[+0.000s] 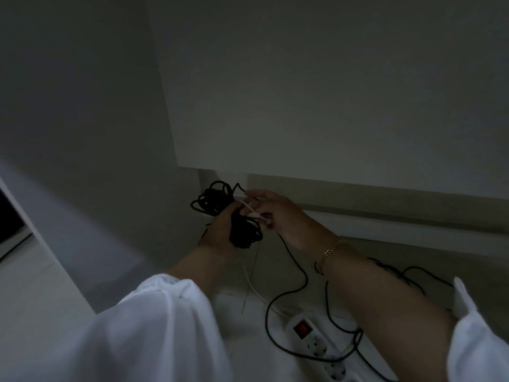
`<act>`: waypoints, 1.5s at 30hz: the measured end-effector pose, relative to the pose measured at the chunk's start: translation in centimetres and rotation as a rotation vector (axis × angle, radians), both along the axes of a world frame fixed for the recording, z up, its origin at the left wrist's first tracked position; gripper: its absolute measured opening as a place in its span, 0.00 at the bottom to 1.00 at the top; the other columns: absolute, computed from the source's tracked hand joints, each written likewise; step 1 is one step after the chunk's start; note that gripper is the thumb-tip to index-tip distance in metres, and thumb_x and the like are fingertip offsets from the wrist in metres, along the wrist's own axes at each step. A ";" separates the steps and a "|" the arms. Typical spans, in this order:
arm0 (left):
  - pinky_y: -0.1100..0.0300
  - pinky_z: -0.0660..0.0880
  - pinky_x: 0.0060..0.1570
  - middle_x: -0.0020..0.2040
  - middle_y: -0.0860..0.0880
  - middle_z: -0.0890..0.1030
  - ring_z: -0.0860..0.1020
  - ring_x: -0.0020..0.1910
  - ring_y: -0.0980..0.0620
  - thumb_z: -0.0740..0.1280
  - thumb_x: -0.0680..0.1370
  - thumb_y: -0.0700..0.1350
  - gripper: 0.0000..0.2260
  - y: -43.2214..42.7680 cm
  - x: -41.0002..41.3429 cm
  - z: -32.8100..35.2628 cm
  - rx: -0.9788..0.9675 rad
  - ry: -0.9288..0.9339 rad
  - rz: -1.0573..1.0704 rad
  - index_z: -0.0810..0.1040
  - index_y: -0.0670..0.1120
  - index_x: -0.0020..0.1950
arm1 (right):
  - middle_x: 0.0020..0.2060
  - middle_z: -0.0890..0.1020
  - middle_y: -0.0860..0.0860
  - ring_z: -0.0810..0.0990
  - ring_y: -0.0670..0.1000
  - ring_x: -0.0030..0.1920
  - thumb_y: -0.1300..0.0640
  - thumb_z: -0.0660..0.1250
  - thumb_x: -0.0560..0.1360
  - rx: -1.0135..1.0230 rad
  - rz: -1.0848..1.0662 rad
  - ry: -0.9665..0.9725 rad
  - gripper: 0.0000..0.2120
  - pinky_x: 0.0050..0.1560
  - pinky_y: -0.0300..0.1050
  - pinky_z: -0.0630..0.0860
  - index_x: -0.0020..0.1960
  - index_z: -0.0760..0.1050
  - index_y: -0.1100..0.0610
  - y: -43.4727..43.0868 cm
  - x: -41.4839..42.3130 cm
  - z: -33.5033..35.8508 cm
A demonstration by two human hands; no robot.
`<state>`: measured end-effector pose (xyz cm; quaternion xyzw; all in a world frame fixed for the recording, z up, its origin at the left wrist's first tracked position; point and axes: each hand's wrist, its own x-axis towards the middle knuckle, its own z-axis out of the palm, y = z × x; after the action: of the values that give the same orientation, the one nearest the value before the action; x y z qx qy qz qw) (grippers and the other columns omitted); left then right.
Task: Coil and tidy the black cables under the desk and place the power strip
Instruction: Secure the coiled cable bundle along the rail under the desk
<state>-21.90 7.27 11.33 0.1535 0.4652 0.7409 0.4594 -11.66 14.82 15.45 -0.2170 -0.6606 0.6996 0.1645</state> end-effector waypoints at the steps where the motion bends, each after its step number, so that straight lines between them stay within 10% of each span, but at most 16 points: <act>1: 0.65 0.76 0.30 0.37 0.46 0.78 0.79 0.30 0.52 0.56 0.82 0.47 0.13 0.0 -0.2 0.0 0.015 0.001 -0.004 0.75 0.44 0.42 | 0.40 0.83 0.49 0.74 0.45 0.35 0.67 0.61 0.73 -0.017 0.023 -0.003 0.15 0.32 0.36 0.67 0.52 0.78 0.50 0.0 0.1 -0.1; 10: 0.71 0.65 0.16 0.18 0.50 0.73 0.71 0.14 0.56 0.56 0.81 0.42 0.28 -1.2 -2.2 -0.4 0.004 0.015 0.033 0.75 0.45 0.21 | 0.43 0.78 0.55 0.79 0.49 0.42 0.76 0.54 0.74 -0.153 0.103 -0.033 0.21 0.43 0.37 0.76 0.61 0.70 0.59 1.0 0.5 -1.5; 22: 0.62 0.77 0.30 0.34 0.45 0.78 0.78 0.32 0.49 0.67 0.77 0.45 0.05 -0.3 -2.8 -1.4 -0.135 0.022 0.225 0.76 0.44 0.48 | 0.40 0.81 0.56 0.80 0.51 0.41 0.72 0.63 0.73 0.183 0.270 -0.259 0.10 0.50 0.43 0.76 0.41 0.73 0.57 -0.2 0.0 -2.2; 28: 0.66 0.70 0.24 0.21 0.51 0.73 0.73 0.23 0.55 0.62 0.79 0.47 0.23 0.4 -2.2 -2.7 -0.154 0.080 0.169 0.67 0.28 0.63 | 0.34 0.81 0.54 0.83 0.53 0.38 0.74 0.58 0.74 -0.109 0.332 -0.087 0.12 0.44 0.43 0.81 0.38 0.68 0.59 -0.8 -0.2 -1.3; 32: 0.65 0.72 0.24 0.26 0.48 0.72 0.73 0.23 0.53 0.63 0.79 0.45 0.11 0.8 -1.6 -2.2 -0.173 -0.023 0.203 0.72 0.45 0.36 | 0.34 0.78 0.56 0.80 0.49 0.29 0.73 0.58 0.73 0.203 0.288 -0.283 0.12 0.35 0.38 0.78 0.37 0.68 0.58 -1.2 -0.6 -1.0; 40: 0.54 0.74 0.36 0.43 0.42 0.77 0.77 0.40 0.45 0.62 0.80 0.51 0.11 1.0 -2.0 -2.0 -0.139 -0.175 0.293 0.75 0.45 0.42 | 0.33 0.71 0.49 0.69 0.46 0.34 0.70 0.68 0.69 0.503 0.329 -0.484 0.15 0.34 0.38 0.65 0.36 0.67 0.53 -1.1 -0.3 -3.0; 45: 0.51 0.74 0.40 0.40 0.44 0.75 0.73 0.37 0.47 0.60 0.81 0.48 0.12 1.5 -1.5 -1.9 -0.073 -0.225 0.333 0.73 0.45 0.40 | 0.50 0.76 0.54 0.74 0.53 0.56 0.60 0.62 0.75 0.724 0.205 -0.477 0.08 0.44 0.36 0.65 0.53 0.74 0.57 -1.4 -0.2 -3.7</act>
<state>-23.38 8.73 9.42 -0.0259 0.4565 0.8018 0.3848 -11.88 13.45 11.74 -0.2340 -0.9006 0.3662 0.0027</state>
